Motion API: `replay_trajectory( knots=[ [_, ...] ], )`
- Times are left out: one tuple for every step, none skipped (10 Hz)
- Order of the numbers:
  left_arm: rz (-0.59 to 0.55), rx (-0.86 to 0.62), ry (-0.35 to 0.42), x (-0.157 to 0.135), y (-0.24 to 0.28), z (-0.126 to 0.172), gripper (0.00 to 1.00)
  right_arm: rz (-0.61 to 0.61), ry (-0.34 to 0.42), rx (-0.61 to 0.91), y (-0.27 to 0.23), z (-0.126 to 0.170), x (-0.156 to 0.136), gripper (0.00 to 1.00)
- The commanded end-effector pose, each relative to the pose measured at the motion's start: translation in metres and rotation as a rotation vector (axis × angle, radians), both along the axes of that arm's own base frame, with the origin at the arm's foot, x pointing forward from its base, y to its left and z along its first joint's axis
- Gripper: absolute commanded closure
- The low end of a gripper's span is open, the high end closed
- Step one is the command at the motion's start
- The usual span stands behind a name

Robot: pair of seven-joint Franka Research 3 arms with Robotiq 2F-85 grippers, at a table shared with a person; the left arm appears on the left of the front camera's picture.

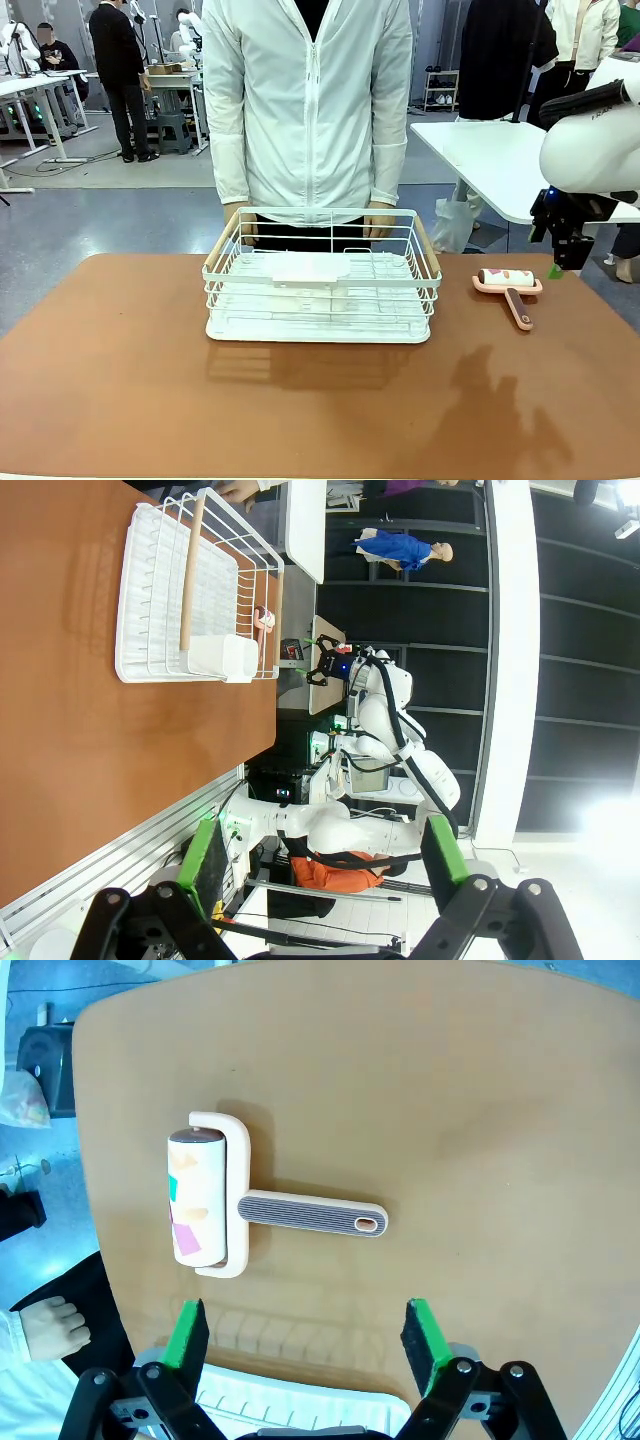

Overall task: Clean the table.
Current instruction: Place the Lint Roller down when the Dish drying rack is positioned in the middle of the table.

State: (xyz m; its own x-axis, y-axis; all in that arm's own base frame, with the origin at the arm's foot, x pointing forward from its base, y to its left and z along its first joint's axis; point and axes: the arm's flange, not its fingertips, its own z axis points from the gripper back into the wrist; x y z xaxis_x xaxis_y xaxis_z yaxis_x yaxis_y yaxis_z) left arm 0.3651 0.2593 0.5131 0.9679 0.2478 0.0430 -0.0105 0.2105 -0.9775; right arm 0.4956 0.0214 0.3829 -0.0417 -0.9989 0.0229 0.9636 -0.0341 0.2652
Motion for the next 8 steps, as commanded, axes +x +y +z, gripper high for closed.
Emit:
replay_trajectory(
  knots=[
    [0.002, -0.005, -0.002, -0.0019, 0.001, 0.0022, 0.0, 0.004, -0.005, -0.006, 0.0008, 0.0005, -0.0025, 0.0],
    [0.002, -0.005, -0.002, -0.0019, 0.001, 0.0022, 0.0, 0.004, -0.005, -0.006, 0.0008, 0.0005, -0.0025, 0.0],
    [0.002, -0.005, -0.002, -0.0019, 0.001, 0.0022, 0.0, 0.004, -0.005, -0.006, 0.0008, 0.0005, -0.0025, 0.0],
    [0.002, -0.005, -0.002, -0.0019, 0.001, 0.0022, 0.0, 0.004, -0.005, -0.006, 0.0008, 0.0005, -0.0025, 0.0],
    [0.002, -0.005, -0.002, -0.0019, 0.001, 0.0022, 0.0, 0.004, -0.005, -0.006, 0.0008, 0.0005, -0.0025, 0.0],
    [0.002, -0.005, -0.002, -0.0019, 0.001, 0.0022, 0.0, 0.004, -0.005, -0.006, 0.0008, 0.0005, -0.0025, 0.0],
    [0.002, -0.005, -0.002, -0.0019, 0.001, 0.0022, 0.0, 0.004, -0.005, -0.006, 0.0008, 0.0005, -0.0025, 0.0],
    [0.002, -0.005, -0.002, -0.0019, 0.001, 0.0022, 0.0, 0.004, -0.005, -0.006, 0.0008, 0.0005, -0.0025, 0.0]
  ],
)
